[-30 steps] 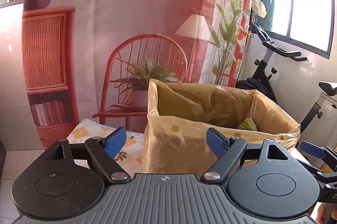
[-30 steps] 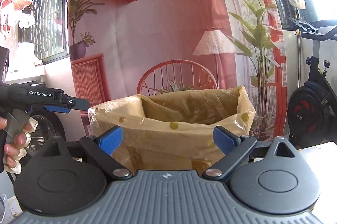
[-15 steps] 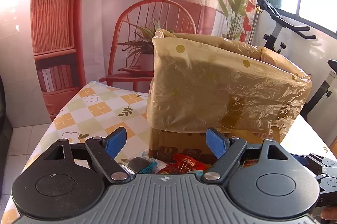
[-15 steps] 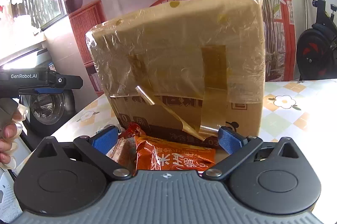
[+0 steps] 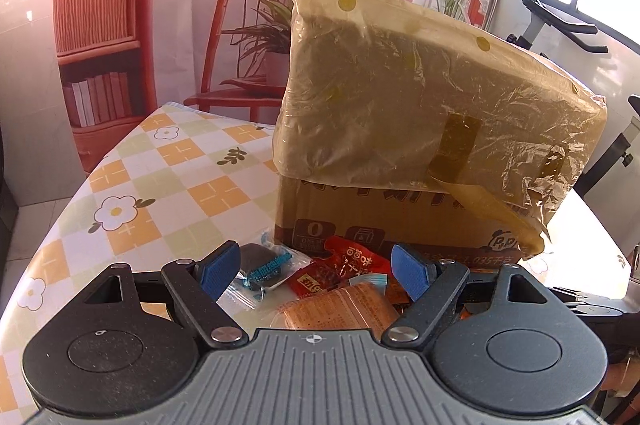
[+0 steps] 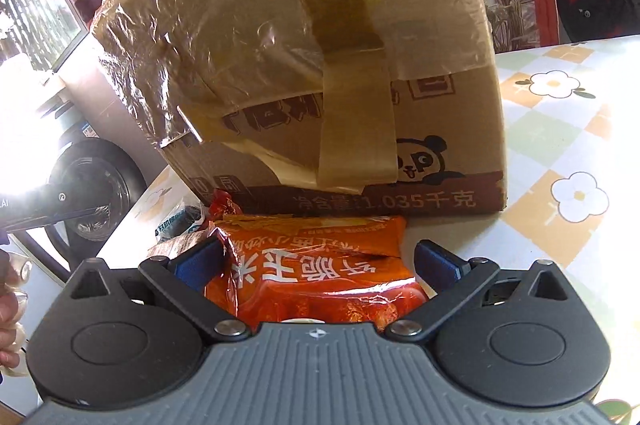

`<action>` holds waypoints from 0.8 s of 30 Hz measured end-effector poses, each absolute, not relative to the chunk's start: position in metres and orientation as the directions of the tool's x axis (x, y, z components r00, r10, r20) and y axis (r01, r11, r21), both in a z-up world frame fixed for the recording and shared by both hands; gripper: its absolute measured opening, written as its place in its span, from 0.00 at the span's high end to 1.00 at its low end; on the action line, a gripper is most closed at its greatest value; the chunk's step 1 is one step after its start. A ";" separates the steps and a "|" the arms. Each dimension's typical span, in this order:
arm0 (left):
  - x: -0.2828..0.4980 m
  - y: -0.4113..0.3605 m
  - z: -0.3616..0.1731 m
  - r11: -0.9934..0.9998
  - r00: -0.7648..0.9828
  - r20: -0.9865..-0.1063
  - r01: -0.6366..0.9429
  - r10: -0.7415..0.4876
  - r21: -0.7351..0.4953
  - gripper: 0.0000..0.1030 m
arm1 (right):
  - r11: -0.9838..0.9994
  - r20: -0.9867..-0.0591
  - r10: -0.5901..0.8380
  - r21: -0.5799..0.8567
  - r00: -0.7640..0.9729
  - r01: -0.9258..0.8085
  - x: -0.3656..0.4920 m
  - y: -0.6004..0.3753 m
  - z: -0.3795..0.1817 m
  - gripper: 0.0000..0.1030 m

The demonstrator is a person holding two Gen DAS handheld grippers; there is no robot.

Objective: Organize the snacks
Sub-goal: 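Grasp the red-orange snack bag with right gripper while left grasps the sliced bread loaf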

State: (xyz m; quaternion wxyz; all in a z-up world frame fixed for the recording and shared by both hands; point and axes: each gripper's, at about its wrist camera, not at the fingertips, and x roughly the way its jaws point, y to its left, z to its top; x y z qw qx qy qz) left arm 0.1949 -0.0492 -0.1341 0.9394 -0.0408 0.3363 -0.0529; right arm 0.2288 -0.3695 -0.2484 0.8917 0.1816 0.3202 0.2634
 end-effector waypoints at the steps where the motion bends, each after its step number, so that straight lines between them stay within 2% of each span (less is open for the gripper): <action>1: 0.195 -0.050 -0.137 0.991 0.763 -0.633 0.072 -0.128 -0.113 0.18 | 0.789 -0.480 0.594 0.502 0.646 -0.354 0.229 -0.371 -0.250 0.01; 4: 0.197 -0.054 -0.145 0.991 0.746 -0.654 0.071 -0.131 -0.117 0.18 | 0.779 -0.468 0.609 0.507 0.641 -0.370 0.226 -0.374 -0.250 0.05; 8: 0.199 -0.061 -0.157 0.990 0.716 -0.684 0.076 -0.138 -0.120 0.18 | 0.783 -0.448 0.602 0.495 0.661 -0.377 0.218 -0.377 -0.245 0.17; 11: 0.200 -0.068 -0.168 0.989 0.691 -0.707 0.087 -0.148 -0.121 0.18 | 0.784 -0.421 0.594 0.496 0.685 -0.375 0.209 -0.377 -0.240 0.21; 18: 0.201 -0.085 -0.185 0.994 0.677 -0.728 0.096 -0.109 -0.059 0.18 | 0.802 -0.383 0.567 0.461 0.730 -0.380 0.196 -0.379 -0.231 0.23; 24: 0.205 -0.089 -0.195 0.996 0.682 -0.726 0.048 -0.085 -0.072 0.17 | 0.802 -0.378 0.566 0.456 0.732 -0.385 0.196 -0.376 -0.229 0.23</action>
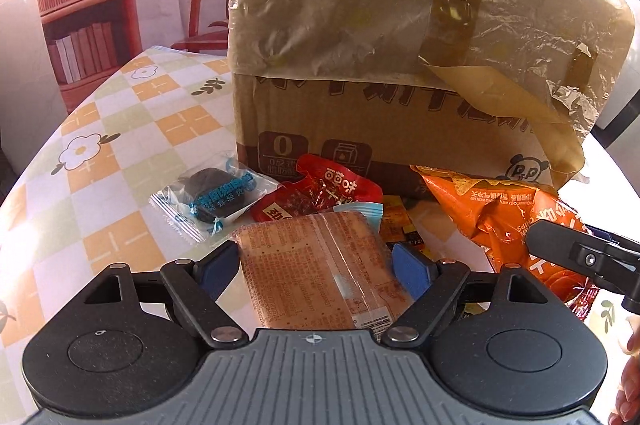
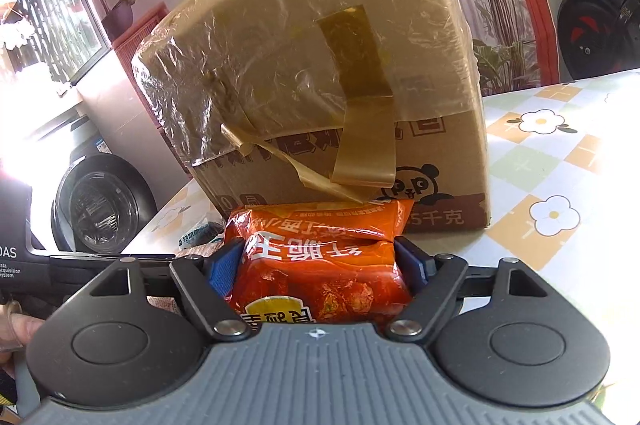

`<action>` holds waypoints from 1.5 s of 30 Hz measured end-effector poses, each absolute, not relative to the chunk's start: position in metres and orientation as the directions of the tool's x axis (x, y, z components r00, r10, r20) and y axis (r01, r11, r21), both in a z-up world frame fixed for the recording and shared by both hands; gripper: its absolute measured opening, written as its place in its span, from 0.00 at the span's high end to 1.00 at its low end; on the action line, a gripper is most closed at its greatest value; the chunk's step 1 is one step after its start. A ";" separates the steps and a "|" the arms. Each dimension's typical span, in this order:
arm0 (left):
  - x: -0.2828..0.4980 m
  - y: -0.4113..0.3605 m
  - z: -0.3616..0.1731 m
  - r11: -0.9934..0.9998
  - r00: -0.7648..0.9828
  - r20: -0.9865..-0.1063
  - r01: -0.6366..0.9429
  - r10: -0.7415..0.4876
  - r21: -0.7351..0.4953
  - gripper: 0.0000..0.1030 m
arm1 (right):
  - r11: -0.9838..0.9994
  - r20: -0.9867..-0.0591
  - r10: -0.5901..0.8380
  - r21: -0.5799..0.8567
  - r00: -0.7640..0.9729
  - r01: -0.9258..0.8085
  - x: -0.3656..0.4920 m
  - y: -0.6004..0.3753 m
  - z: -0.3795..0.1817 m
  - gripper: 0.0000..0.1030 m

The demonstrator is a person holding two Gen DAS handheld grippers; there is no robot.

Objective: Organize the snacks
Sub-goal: 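Grasp the red-orange snack bag with right gripper while left grasps the sliced bread loaf, then carry both held snacks over the lined box and open both grippers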

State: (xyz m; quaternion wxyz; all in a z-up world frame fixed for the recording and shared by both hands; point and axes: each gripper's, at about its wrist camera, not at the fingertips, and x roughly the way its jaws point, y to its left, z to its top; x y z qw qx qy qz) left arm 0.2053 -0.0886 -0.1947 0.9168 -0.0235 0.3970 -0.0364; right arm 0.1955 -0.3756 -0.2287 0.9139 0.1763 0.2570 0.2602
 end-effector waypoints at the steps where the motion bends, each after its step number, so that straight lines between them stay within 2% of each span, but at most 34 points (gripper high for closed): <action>1: 0.206 -0.090 -0.198 0.997 0.680 -0.728 0.045 -0.082 -0.070 0.16 | 0.803 -0.378 0.564 0.457 0.734 -0.382 0.196 -0.376 -0.229 0.23; 6: 0.205 -0.103 -0.211 0.998 0.687 -0.726 0.059 -0.034 0.010 0.12 | 0.804 -0.386 0.561 0.465 0.732 -0.370 0.195 -0.379 -0.232 0.23; 9: 0.203 -0.101 -0.209 0.998 0.683 -0.729 0.064 -0.041 0.003 0.19 | 0.807 -0.389 0.558 0.463 0.733 -0.368 0.194 -0.380 -0.232 0.23; 13: 0.193 -0.094 -0.201 0.997 0.696 -0.717 0.076 -0.043 0.014 0.23 | 0.803 -0.388 0.561 0.467 0.731 -0.369 0.191 -0.380 -0.230 0.23; 17: 0.178 -0.081 -0.183 0.995 0.730 -0.678 0.098 -0.090 -0.027 0.24 | 0.783 -0.382 0.590 0.487 0.711 -0.388 0.190 -0.377 -0.227 0.23; 26: 0.150 -0.055 -0.143 0.997 0.784 -0.620 0.068 -0.038 0.026 0.24 | 0.754 -0.352 0.628 0.496 0.694 -0.431 0.188 -0.359 -0.206 0.23; 34: 0.133 -0.031 -0.114 0.999 0.819 -0.571 0.038 -0.052 -0.038 0.24 | 0.733 -0.321 0.649 0.509 0.690 -0.452 0.179 -0.341 -0.175 0.23; 39: 0.125 -0.023 -0.092 0.998 0.855 -0.516 0.039 -0.060 -0.051 0.24 | 0.717 -0.265 0.665 0.489 0.698 -0.497 0.169 -0.329 -0.150 0.23; 45: 0.120 -0.024 -0.056 0.997 0.900 -0.431 0.059 -0.072 -0.044 0.24 | 0.710 -0.147 0.648 0.472 0.747 -0.523 0.166 -0.336 -0.107 0.23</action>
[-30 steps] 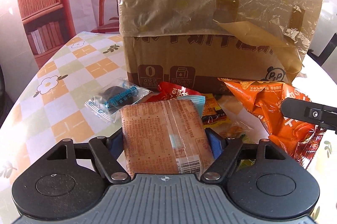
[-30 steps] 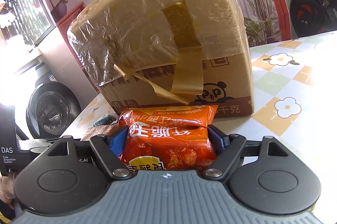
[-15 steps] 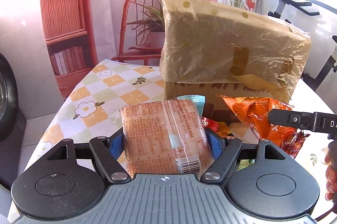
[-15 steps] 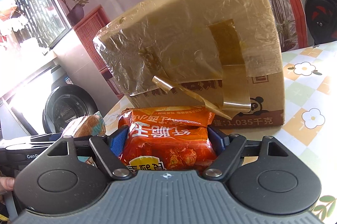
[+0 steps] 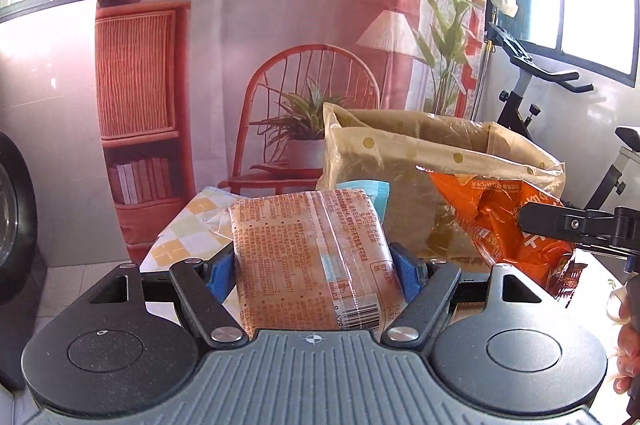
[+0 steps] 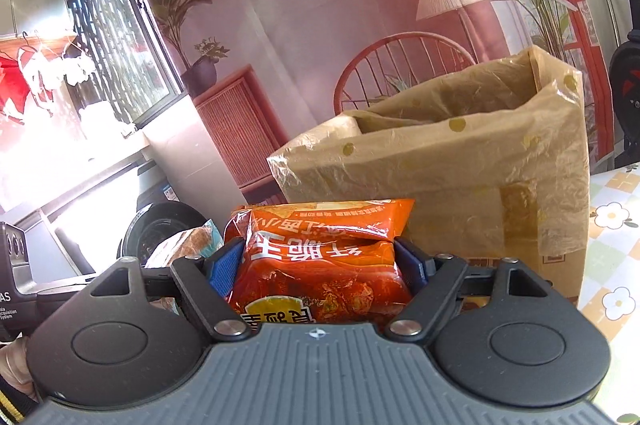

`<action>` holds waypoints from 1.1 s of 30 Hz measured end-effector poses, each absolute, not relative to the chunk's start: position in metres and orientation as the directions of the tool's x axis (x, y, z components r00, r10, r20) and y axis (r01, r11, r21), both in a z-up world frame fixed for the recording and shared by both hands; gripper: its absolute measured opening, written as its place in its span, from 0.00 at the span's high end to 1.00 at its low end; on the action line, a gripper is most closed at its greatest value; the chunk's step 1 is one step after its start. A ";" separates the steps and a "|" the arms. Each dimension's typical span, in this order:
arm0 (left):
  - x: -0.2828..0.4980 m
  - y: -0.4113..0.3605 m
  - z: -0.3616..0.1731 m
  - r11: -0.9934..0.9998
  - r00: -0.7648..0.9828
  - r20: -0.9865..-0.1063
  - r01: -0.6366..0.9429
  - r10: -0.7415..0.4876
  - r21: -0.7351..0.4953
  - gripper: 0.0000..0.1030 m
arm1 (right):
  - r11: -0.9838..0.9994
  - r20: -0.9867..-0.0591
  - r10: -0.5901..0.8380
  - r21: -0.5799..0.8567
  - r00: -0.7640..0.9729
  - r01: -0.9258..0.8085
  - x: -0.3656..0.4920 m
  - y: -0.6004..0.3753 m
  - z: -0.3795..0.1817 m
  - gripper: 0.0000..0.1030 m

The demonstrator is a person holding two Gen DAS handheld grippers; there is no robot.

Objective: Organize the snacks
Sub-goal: 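Carry both held snacks over the lined box and open both grippers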

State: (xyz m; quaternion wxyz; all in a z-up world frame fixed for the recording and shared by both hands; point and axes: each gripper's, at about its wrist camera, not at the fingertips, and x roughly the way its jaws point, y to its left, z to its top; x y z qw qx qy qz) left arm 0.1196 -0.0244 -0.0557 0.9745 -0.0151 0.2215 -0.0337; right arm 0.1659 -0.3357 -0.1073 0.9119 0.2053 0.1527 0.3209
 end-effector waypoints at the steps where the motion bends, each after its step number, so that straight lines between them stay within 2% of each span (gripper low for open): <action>1: 0.120 -0.025 -0.049 0.997 0.907 -0.414 0.062 -0.075 -0.045 0.24 | 0.710 -0.129 0.642 0.470 0.756 -0.524 0.167 -0.338 -0.100 0.23; 8: 0.137 -0.043 -0.014 0.994 0.942 -0.319 0.102 -0.105 -0.029 0.24 | 0.756 -0.037 0.580 0.397 0.814 -0.521 0.177 -0.356 -0.059 0.23; 15: 0.182 -0.076 0.016 0.987 0.958 -0.243 0.160 -0.151 0.019 0.24 | 0.873 -0.073 0.445 0.259 0.893 -0.414 0.218 -0.363 -0.049 0.23; 20: 0.238 -0.101 0.017 0.984 0.954 -0.251 0.175 -0.162 0.033 0.24 | 0.936 -0.110 0.340 0.132 0.934 -0.326 0.249 -0.353 -0.059 0.23; 29: 0.298 -0.121 0.006 0.982 0.933 -0.324 0.184 -0.159 0.050 0.24 | 0.952 -0.191 0.301 0.119 0.934 -0.283 0.284 -0.343 -0.069 0.22; 33: 0.312 -0.116 0.002 0.985 0.926 -0.342 0.174 -0.157 0.018 0.23 | 0.957 -0.220 0.288 0.101 0.932 -0.272 0.293 -0.340 -0.071 0.21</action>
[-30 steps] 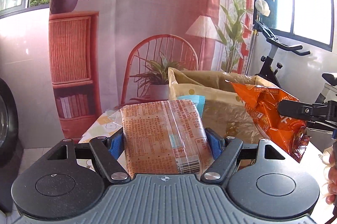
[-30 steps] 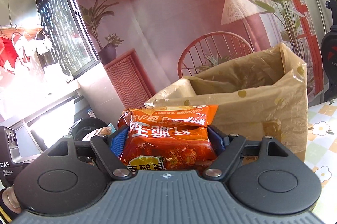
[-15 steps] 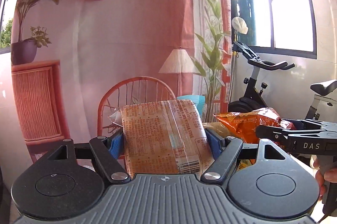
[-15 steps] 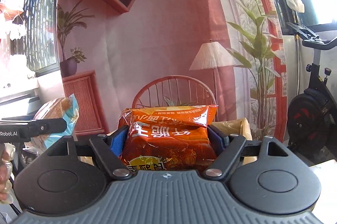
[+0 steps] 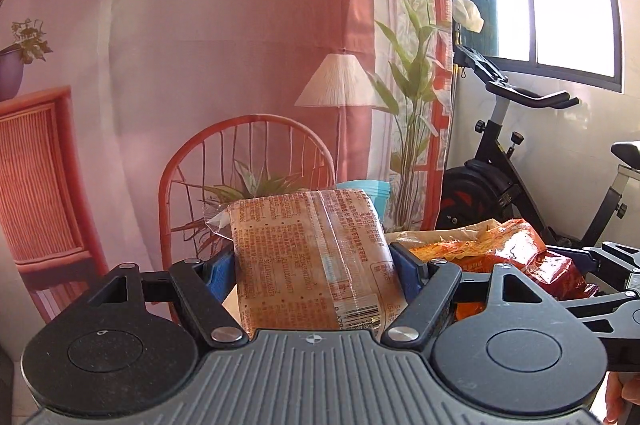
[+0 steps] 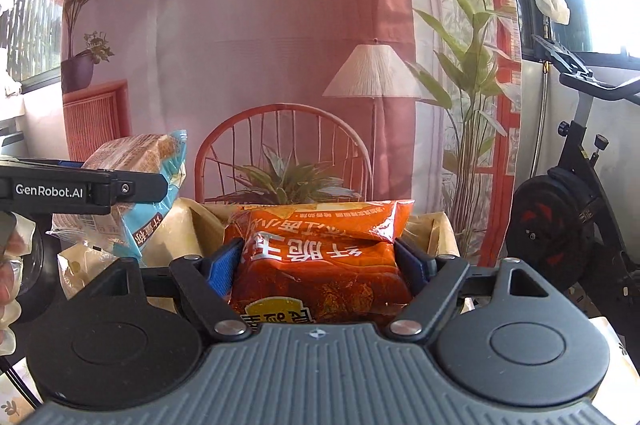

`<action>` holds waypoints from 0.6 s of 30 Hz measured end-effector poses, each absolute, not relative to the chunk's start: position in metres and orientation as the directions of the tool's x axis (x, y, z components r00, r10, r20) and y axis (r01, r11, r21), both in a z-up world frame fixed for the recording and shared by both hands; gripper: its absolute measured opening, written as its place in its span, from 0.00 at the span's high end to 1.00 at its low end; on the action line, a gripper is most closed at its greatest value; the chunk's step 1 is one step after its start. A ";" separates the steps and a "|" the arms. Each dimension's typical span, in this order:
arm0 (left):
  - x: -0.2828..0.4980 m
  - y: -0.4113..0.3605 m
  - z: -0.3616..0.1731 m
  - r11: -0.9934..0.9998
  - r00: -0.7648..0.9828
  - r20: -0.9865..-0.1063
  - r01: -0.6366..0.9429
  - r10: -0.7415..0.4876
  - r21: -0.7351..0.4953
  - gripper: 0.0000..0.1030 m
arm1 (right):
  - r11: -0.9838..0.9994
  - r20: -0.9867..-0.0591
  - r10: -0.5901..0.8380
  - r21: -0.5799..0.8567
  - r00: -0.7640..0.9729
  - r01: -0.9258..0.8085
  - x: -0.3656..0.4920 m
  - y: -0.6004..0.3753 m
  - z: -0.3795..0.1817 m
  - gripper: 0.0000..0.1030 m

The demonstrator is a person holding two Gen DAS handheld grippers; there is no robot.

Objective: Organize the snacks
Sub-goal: 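Carry both held snacks over the lined box and open both grippers, then withdraw both grippers from the box back toward the snack pile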

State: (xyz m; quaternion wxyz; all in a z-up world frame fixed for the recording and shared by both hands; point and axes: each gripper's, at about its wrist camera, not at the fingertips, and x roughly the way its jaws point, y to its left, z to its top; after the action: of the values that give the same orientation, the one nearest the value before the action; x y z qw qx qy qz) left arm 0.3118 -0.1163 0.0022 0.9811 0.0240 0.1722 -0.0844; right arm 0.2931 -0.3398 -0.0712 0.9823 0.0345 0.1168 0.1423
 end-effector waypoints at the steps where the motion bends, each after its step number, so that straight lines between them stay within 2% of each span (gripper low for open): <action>1: 0.314 -0.114 0.001 0.985 0.926 -0.344 0.171 -0.158 0.009 0.23 | 0.959 -0.220 0.282 0.095 0.934 -0.267 0.295 -0.340 -0.071 0.21; 5: 0.319 -0.111 0.000 0.985 0.925 -0.346 0.172 -0.155 0.017 0.22 | 0.961 -0.200 0.273 0.098 0.941 -0.258 0.294 -0.343 -0.070 0.08; 9: 0.315 -0.110 0.008 0.980 0.919 -0.357 0.196 -0.170 0.038 0.22 | 0.962 -0.180 0.267 0.112 0.947 -0.250 0.283 -0.346 -0.062 0.03; 12: 0.302 -0.103 0.015 0.977 0.915 -0.360 0.208 -0.182 0.036 0.17 | 0.959 -0.138 0.266 0.133 0.954 -0.248 0.265 -0.347 -0.058 0.00; 18: 0.266 -0.072 0.016 0.974 0.885 -0.414 0.227 -0.212 -0.013 0.17 | 0.930 -0.134 0.297 0.265 0.946 -0.254 0.230 -0.353 -0.062 0.00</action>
State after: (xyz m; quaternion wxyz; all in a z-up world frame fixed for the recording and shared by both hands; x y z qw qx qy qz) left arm 0.2660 -0.0715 0.0158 0.9707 0.0177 0.2111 -0.1133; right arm 0.2305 -0.3535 -0.0616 0.9786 0.1230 0.0861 0.1407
